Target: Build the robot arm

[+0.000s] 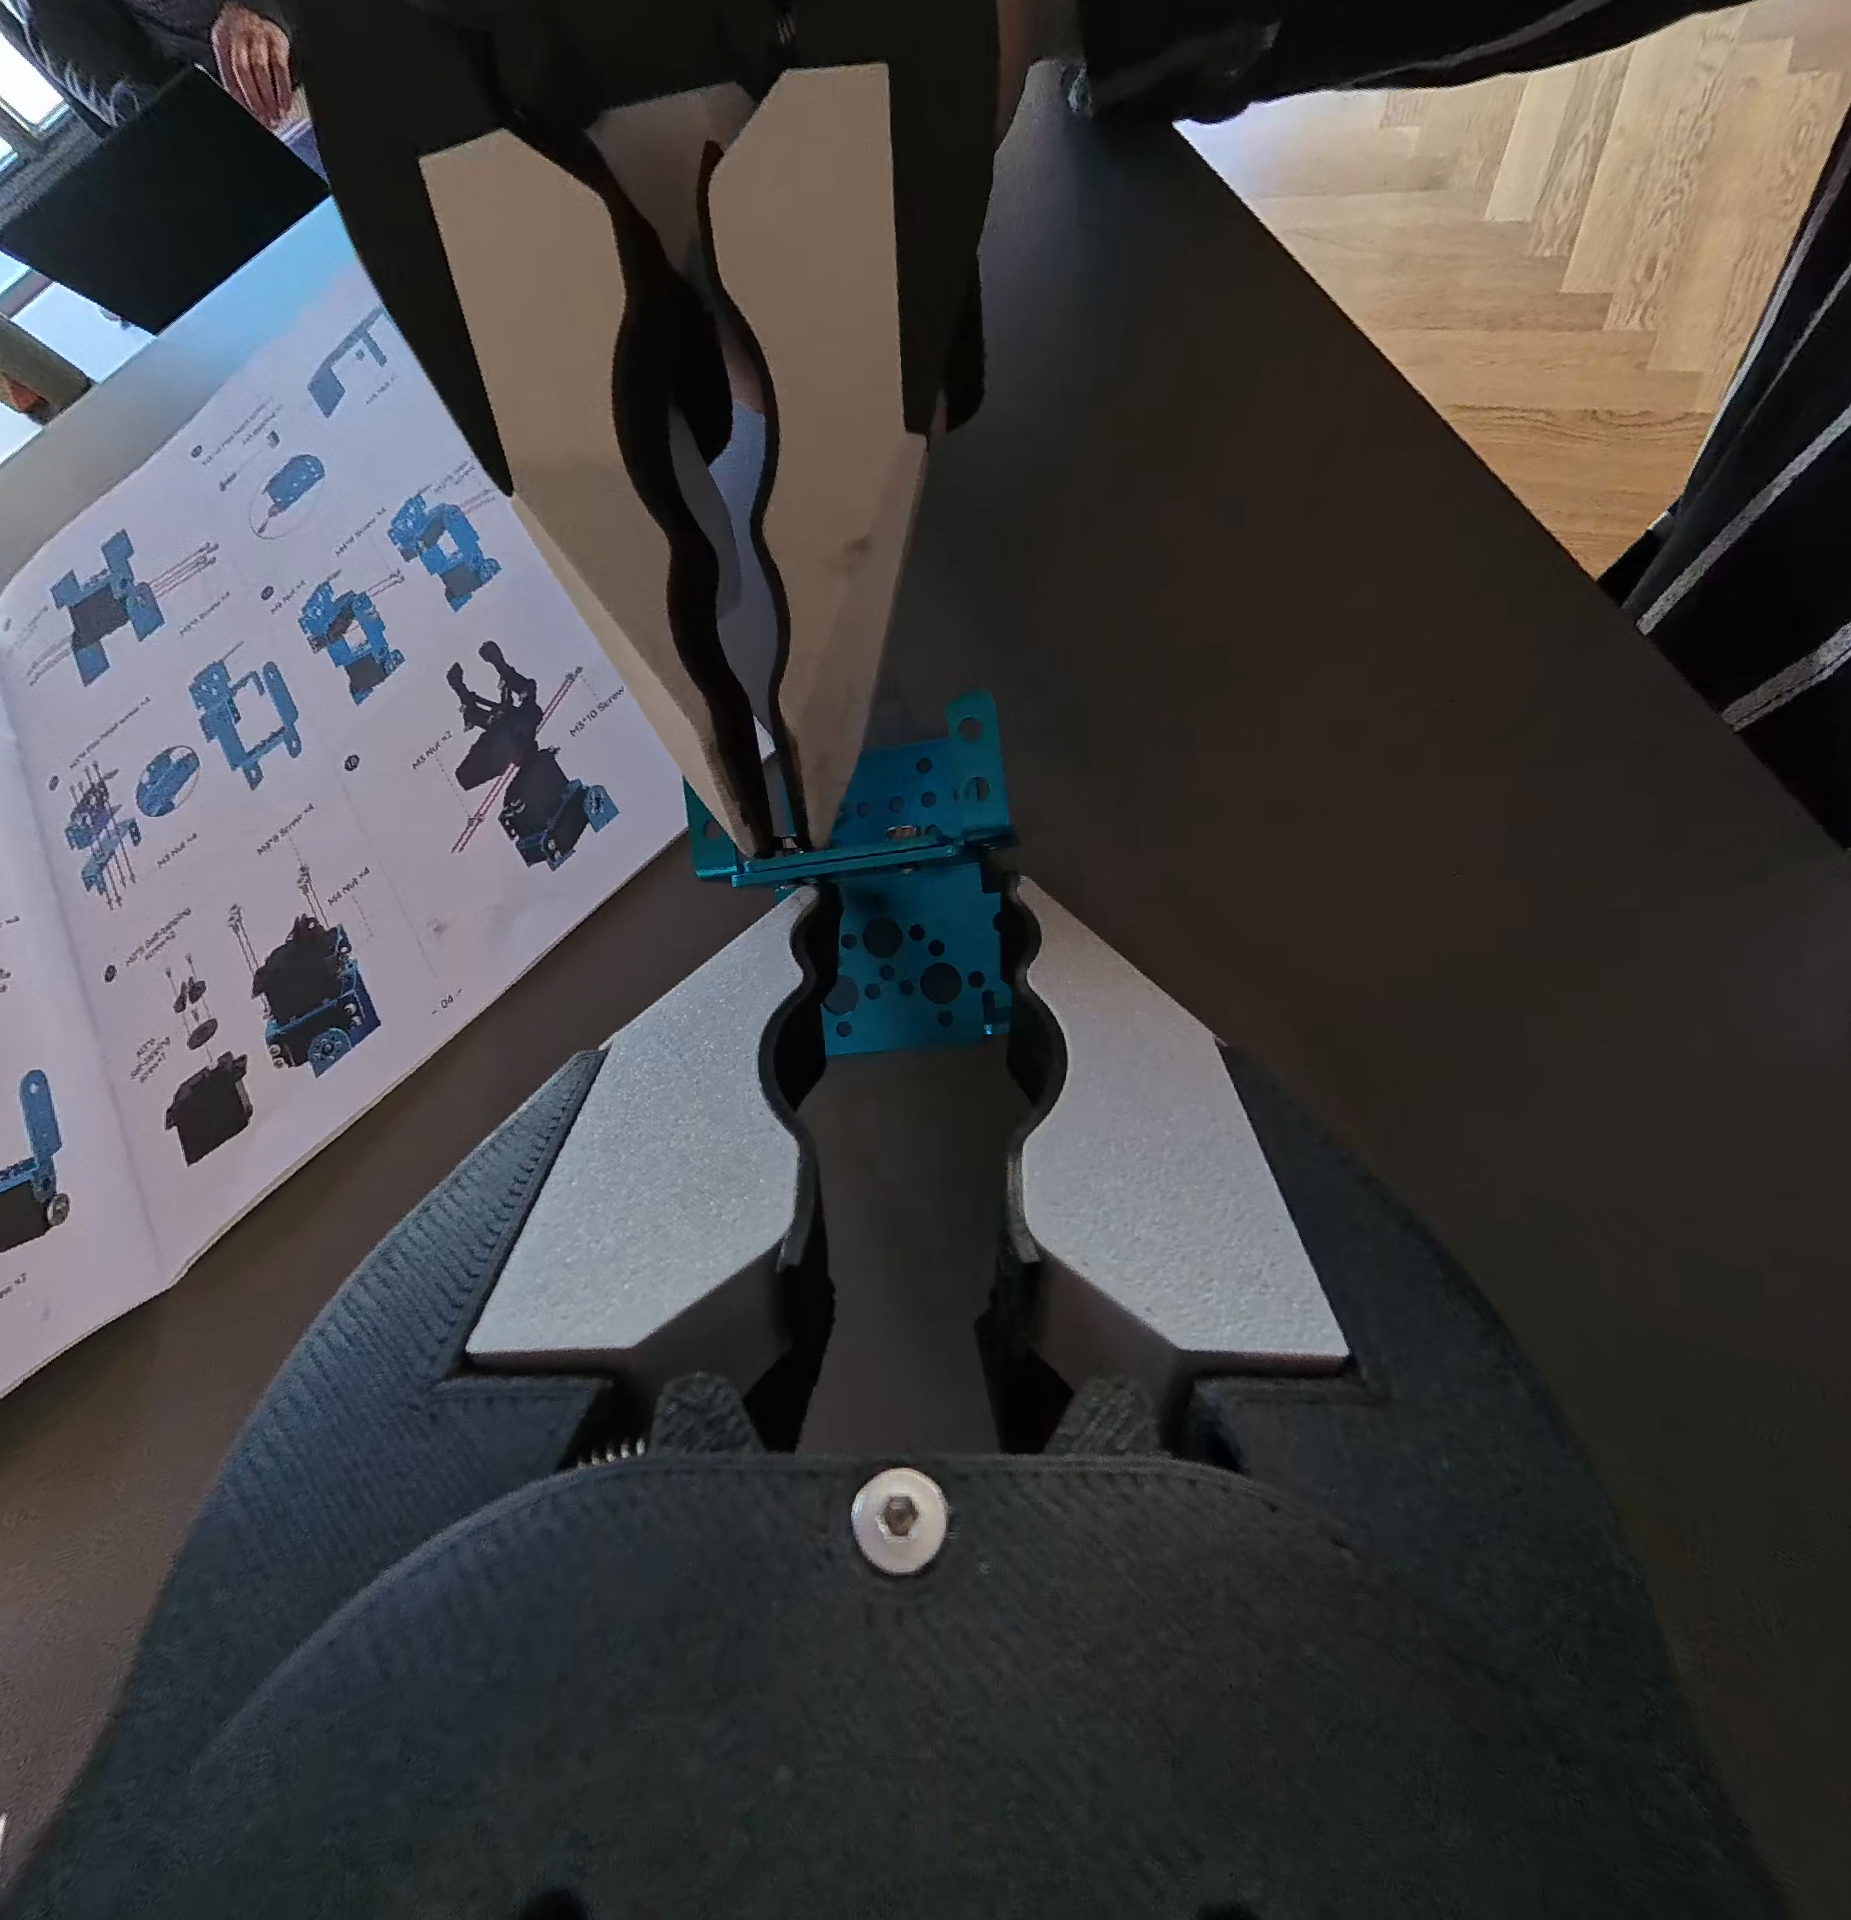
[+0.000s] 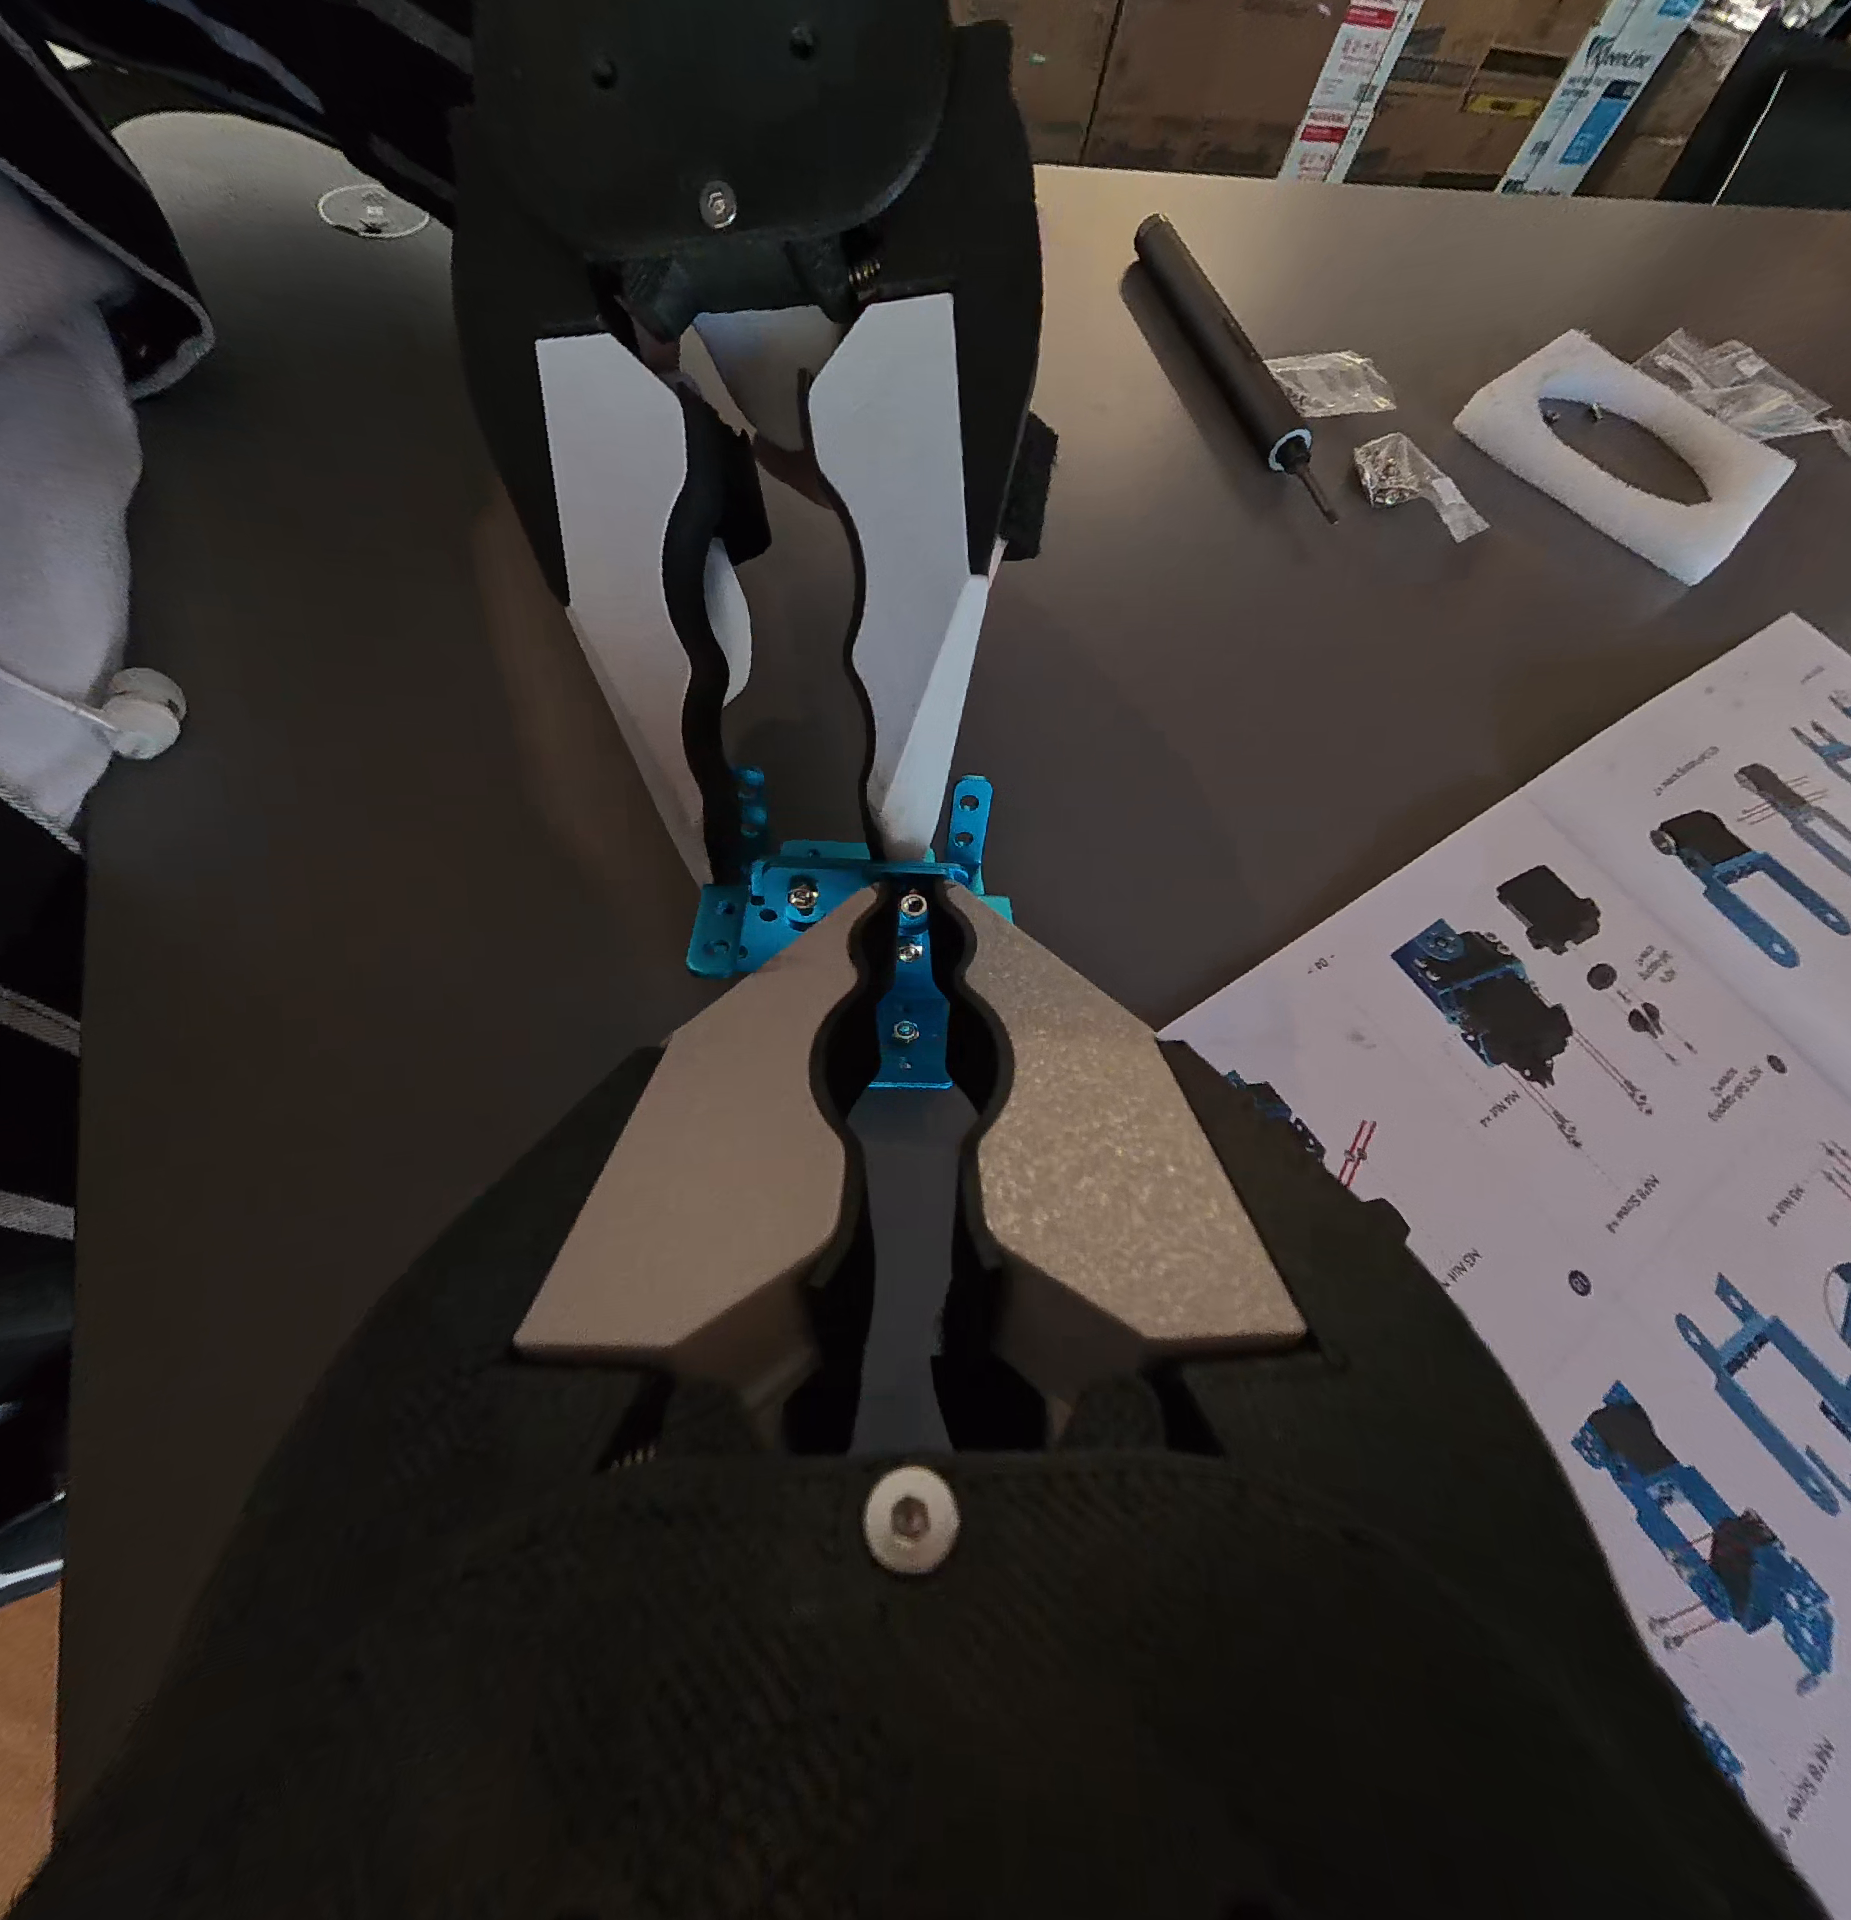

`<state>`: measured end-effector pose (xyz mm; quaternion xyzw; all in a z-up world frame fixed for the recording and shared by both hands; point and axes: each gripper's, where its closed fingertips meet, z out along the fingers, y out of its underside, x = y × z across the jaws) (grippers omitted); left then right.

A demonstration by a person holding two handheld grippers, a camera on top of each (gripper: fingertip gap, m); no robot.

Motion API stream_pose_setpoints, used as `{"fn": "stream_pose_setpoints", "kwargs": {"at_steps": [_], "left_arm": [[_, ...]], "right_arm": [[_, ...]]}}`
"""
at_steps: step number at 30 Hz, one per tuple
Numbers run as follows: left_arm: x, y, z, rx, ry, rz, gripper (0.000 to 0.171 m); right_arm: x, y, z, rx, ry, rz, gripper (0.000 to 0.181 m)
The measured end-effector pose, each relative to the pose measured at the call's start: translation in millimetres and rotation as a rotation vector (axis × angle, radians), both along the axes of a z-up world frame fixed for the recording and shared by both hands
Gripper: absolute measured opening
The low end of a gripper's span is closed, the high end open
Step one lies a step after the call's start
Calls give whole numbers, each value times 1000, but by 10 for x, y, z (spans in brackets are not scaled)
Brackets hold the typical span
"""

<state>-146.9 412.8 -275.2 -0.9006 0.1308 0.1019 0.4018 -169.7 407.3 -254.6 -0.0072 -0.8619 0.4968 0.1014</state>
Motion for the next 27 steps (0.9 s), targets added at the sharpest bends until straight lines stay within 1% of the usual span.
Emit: {"fn": "stream_pose_setpoints", "kwargs": {"at_steps": [7,27], "left_arm": [[-10,9,1,4,-3,4,30],[5,14,-7,0,-5,-1,31]], "right_arm": [[-10,11,-2,9,72,-3,5],[-40,17,26,-6,98,-20,9]]}}
